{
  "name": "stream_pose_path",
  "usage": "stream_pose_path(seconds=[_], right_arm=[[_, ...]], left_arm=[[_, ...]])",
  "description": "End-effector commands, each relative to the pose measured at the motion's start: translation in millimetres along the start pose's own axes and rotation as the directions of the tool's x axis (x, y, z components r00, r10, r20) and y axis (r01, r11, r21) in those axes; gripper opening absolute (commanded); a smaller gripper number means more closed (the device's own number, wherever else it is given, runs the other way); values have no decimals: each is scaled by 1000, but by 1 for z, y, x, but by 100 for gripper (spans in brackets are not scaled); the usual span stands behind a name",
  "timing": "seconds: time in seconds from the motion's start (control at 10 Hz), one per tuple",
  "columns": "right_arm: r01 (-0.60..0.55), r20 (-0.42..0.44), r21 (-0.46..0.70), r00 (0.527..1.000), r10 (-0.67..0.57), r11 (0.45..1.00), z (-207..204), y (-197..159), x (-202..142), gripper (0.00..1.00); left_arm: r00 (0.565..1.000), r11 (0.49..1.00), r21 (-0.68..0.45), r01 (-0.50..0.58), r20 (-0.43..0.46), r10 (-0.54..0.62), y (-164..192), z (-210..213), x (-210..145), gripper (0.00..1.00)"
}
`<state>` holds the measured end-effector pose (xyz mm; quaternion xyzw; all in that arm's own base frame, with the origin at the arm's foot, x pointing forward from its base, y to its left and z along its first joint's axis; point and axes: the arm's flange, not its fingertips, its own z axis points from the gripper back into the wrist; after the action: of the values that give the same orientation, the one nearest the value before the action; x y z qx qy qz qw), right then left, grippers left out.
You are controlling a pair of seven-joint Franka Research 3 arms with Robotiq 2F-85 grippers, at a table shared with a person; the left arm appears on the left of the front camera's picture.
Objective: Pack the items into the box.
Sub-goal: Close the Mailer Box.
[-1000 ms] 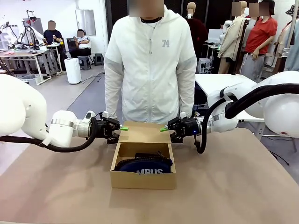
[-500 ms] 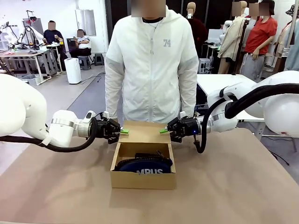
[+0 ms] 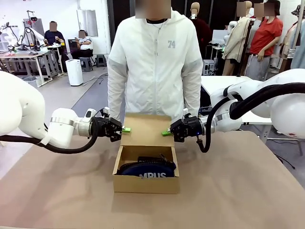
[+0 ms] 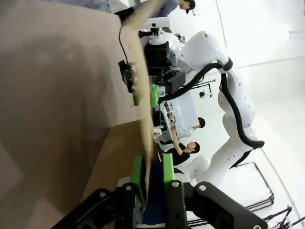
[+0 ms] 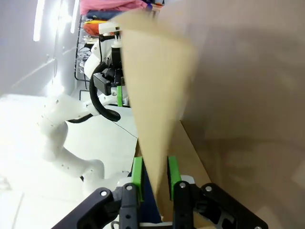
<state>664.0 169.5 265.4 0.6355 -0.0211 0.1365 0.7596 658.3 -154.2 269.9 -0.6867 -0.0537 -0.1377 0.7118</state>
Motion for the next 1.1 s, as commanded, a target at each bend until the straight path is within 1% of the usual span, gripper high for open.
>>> stream_pose_path(seconds=[0.0, 0.1, 0.2, 0.3, 0.4, 0.5, 1.0], right_arm=[[-175, 48, -13, 983, 175, 984, 7, 18, -24, 29], [-266, 54, -10, 963, 266, 964, 5, 25, -30, 29], [-354, 78, -2, 932, 353, 935, 5, 32, -36, 29], [-416, 116, 4, 903, 413, 909, 8, 35, -40, 29], [-415, 115, 3, 904, 412, 910, 7, 35, -40, 29], [-338, 59, 1, 940, 337, 941, 9, 32, -22, 29], [-338, 59, 1, 940, 337, 941, 9, 32, -22, 29]], left_arm=[[993, 993, -26, 117, 2, -117, -26, -1, -28, 23], [988, 988, -23, 152, -5, -152, -34, -3, -35, 23], [984, 984, 1, 177, 22, -177, -42, -4, -40, 23], [981, 981, -3, 194, 34, -193, -47, -5, -44, 23], [984, 985, 7, 172, 45, -172, -51, -5, -47, 23], [986, 986, -5, 167, -1, -167, -40, -3, -29, 23], [986, 986, -5, 167, -1, -167, -40, -3, -29, 23]])
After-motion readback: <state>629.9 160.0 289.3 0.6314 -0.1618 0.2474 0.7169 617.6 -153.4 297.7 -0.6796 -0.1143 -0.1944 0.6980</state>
